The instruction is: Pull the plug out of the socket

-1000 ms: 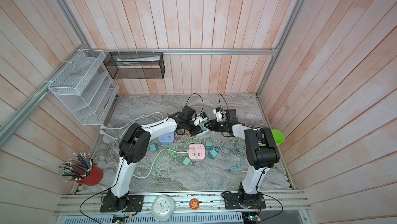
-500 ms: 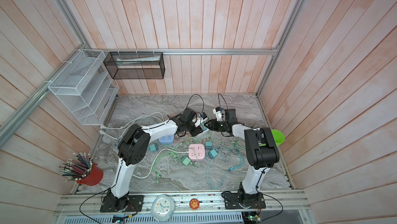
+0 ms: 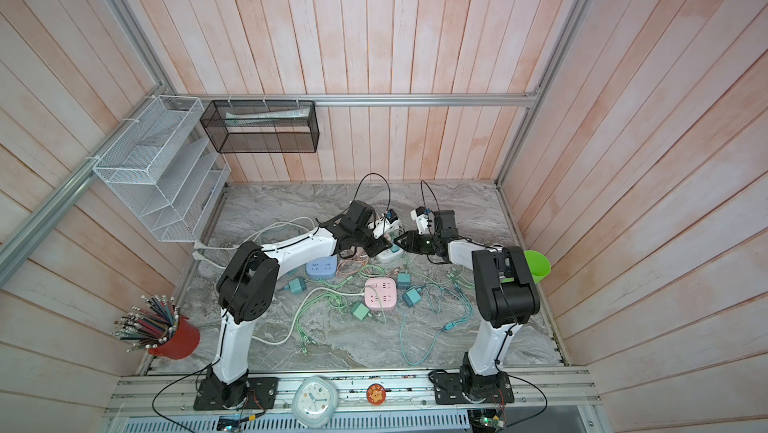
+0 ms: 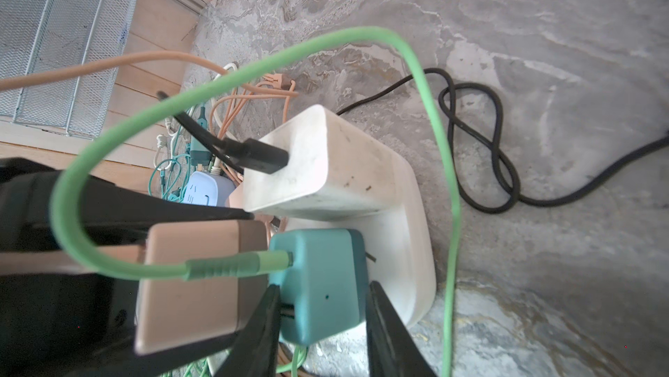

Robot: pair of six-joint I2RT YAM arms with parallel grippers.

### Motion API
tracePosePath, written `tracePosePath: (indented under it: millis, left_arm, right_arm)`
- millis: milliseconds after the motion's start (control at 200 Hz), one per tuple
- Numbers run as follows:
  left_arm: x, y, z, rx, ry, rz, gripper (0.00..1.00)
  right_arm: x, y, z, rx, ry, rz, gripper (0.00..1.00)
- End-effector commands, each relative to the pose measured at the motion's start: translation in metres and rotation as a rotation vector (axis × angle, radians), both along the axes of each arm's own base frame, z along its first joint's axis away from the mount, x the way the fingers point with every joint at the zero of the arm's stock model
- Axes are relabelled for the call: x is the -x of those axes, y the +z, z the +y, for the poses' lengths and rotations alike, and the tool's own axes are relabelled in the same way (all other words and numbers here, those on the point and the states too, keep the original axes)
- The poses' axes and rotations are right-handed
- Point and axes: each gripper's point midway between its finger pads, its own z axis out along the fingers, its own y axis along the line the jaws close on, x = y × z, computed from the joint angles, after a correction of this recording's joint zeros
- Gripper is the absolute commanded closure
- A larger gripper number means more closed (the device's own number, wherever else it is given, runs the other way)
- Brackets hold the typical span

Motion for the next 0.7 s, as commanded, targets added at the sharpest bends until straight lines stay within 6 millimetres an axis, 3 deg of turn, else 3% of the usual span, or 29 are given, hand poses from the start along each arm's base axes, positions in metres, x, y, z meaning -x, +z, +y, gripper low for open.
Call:
tracePosePath:
  millis: [0,310,695]
  left_arm:
    - [-0.008,0.034,-0.009,0.059,-0.013,-0.091,0.94]
    - [-0.004,0.031,0.014,0.049,0.018,-0.052,0.94]
    - [-0.021,0.024,0.069,0.11,0.204,0.102,0.94]
  right_arm:
    - [0.072,-0.1,-0.028,0.229,-0.032,0.373,0.64]
    - [0.06,-0.084,-0.026,0.194,-0.045,0.316,0.63]
    - [0.041,-0.065,-0.027,0.151,-0.106,0.252,0.62]
